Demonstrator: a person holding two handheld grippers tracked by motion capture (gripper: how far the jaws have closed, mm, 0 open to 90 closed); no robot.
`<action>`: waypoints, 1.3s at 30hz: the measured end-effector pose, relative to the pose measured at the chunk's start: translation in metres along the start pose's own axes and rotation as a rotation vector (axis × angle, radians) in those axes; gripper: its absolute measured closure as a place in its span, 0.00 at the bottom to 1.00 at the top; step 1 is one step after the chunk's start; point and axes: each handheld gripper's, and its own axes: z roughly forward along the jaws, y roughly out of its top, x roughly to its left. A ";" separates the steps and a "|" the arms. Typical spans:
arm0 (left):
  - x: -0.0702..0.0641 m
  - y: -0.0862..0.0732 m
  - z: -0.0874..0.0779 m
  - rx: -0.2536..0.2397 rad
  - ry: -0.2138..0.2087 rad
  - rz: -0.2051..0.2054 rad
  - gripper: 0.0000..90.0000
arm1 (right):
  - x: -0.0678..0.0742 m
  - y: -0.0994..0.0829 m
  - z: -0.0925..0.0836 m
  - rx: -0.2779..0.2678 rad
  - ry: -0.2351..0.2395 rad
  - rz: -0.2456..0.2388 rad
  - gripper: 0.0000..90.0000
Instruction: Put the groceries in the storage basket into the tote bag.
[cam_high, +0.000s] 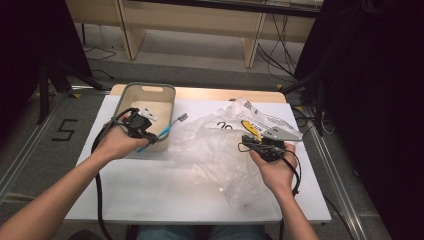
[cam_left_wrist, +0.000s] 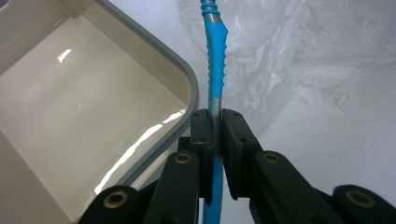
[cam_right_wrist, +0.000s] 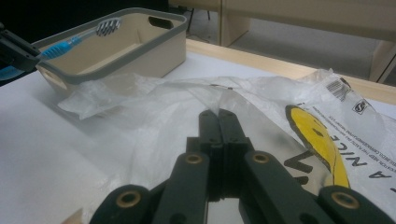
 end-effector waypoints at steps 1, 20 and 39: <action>-0.001 0.000 -0.001 -0.003 -0.004 0.003 0.92 | 0.000 0.000 0.000 0.000 0.000 0.000 1.00; -0.024 -0.003 0.002 -0.007 -0.047 0.058 0.92 | 0.000 0.000 0.000 -0.001 0.001 0.002 1.00; -0.046 -0.003 0.009 -0.001 -0.081 0.106 0.92 | 0.000 -0.001 0.000 -0.002 0.001 0.001 1.00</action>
